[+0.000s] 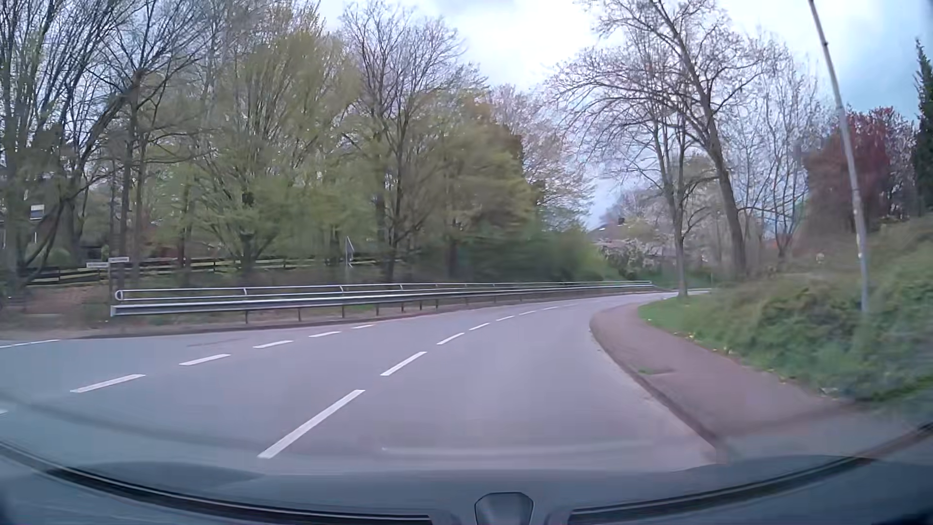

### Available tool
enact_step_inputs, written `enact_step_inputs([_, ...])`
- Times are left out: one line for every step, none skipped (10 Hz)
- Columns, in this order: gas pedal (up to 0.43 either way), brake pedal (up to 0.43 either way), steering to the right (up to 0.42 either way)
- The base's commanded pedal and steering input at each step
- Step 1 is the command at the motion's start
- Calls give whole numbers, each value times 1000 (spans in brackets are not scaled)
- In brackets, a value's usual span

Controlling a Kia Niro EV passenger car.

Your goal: Follow the waypoints while adhering to traffic rules and regulations

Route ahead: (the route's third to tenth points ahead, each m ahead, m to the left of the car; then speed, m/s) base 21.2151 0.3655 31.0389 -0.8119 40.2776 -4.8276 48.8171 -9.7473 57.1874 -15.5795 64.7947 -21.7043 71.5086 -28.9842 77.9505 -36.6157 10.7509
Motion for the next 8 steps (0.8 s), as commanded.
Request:
enact_step_inputs([79, 0, 56])
enact_step_inputs([79, 0, 56])
enact_step_inputs([79, 0, 56])
enact_step_inputs([79, 0, 56])
enact_step_inputs([79, 0, 56])
enact_step_inputs([79, 0, 55])
enact_step_inputs([79, 0, 55])
enact_step_inputs([79, 0, 52])
